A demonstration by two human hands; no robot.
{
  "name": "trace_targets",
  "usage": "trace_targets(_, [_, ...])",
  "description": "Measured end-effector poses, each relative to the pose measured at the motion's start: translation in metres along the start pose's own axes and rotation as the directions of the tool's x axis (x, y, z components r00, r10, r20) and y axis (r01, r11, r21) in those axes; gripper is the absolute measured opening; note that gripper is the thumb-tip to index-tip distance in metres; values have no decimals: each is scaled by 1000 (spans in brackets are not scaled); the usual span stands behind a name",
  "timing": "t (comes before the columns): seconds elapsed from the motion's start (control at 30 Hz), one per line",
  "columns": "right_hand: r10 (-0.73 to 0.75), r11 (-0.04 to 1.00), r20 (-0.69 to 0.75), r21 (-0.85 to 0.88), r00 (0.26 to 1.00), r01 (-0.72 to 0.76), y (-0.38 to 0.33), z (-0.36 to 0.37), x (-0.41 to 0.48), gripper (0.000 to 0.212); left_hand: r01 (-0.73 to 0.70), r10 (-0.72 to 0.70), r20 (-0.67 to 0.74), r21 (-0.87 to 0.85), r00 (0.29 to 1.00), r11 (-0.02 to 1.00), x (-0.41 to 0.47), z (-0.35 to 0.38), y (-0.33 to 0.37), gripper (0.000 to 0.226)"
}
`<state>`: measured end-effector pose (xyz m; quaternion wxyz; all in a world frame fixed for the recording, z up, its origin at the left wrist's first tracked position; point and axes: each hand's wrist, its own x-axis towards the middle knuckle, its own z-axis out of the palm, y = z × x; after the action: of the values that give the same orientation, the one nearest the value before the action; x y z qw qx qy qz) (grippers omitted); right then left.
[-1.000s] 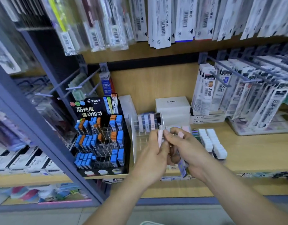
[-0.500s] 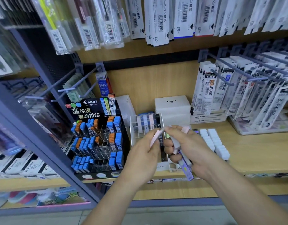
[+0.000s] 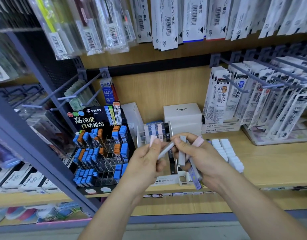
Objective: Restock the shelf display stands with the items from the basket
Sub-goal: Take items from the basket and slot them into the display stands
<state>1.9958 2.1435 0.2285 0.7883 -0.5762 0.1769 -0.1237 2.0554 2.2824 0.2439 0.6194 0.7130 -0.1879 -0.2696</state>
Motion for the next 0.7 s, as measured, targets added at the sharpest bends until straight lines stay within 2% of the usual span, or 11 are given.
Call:
trace_targets(0.13, [3,999,-58,48,998,-1,0,-3,4,8,22,-23,-16,-58,1000,998,3,-9,-3,26])
trace_targets(0.27, [59,986,-76,158,995,-46,0,-3,5,16,50,-46,30,-148,998,988,3,-19,3,15])
trace_targets(0.33, [86,979,-76,193,993,-70,1,-1,5,21,31,-24,57,-116,998,993,2,-18,5,11])
trace_targets(0.4, [100,975,-71,204,992,-84,2,1,3,21,-32,33,13,-9,999,999,0,-15,6,12])
trace_targets(0.5, [94,978,-39,190,995,-85,1,3,1,20,-101,103,-78,31,992,994,0,-13,8,17])
trace_targets(0.6, [95,990,25,106,995,-97,1,3,1,19,-92,91,-143,-5,986,996,4,-16,14,16])
trace_targets(0.7, [118,993,88,18,989,-120,2,1,1,19,-81,80,-151,-1,985,997,11,-20,18,16])
